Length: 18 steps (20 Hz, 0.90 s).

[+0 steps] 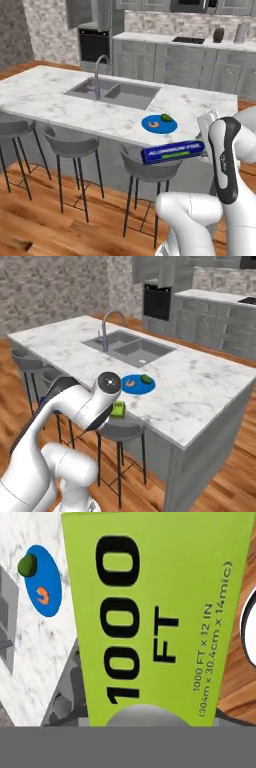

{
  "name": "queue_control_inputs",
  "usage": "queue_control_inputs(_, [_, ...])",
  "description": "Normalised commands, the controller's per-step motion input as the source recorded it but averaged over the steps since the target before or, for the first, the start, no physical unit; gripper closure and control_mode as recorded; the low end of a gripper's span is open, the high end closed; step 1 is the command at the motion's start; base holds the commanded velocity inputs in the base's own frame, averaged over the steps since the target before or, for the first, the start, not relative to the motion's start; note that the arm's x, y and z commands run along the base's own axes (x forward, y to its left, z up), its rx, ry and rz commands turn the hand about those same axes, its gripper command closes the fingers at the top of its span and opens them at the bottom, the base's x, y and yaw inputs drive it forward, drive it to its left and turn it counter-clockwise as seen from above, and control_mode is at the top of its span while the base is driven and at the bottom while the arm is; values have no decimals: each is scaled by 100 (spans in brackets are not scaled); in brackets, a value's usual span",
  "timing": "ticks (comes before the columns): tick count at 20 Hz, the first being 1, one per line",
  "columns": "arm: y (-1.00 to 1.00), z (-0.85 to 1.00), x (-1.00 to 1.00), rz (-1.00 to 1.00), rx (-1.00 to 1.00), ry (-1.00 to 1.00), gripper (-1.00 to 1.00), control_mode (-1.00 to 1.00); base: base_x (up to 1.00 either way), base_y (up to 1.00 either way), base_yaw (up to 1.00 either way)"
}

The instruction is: Retrieve the tupperware and aluminum foil from the cabinet and place them on the dining counter near the plate with shrimp and avocado to prepare for storing leftovers.

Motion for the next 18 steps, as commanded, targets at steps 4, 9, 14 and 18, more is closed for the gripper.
queue_control_inputs(4, [0, 0, 0, 0, 0, 0, 100, 100, 45, 84, -51])
queue_control_inputs(9, [0, 0, 0, 0, 0, 0, 100, 100, 47, 75, -50])
queue_control_inputs(14, [0, 0, 0, 0, 0, 0, 100, 100, 55, 23, -46])
queue_control_inputs(18, [0, 0, 0, 0, 0, 0, 100, 100, 63, -8, -36])
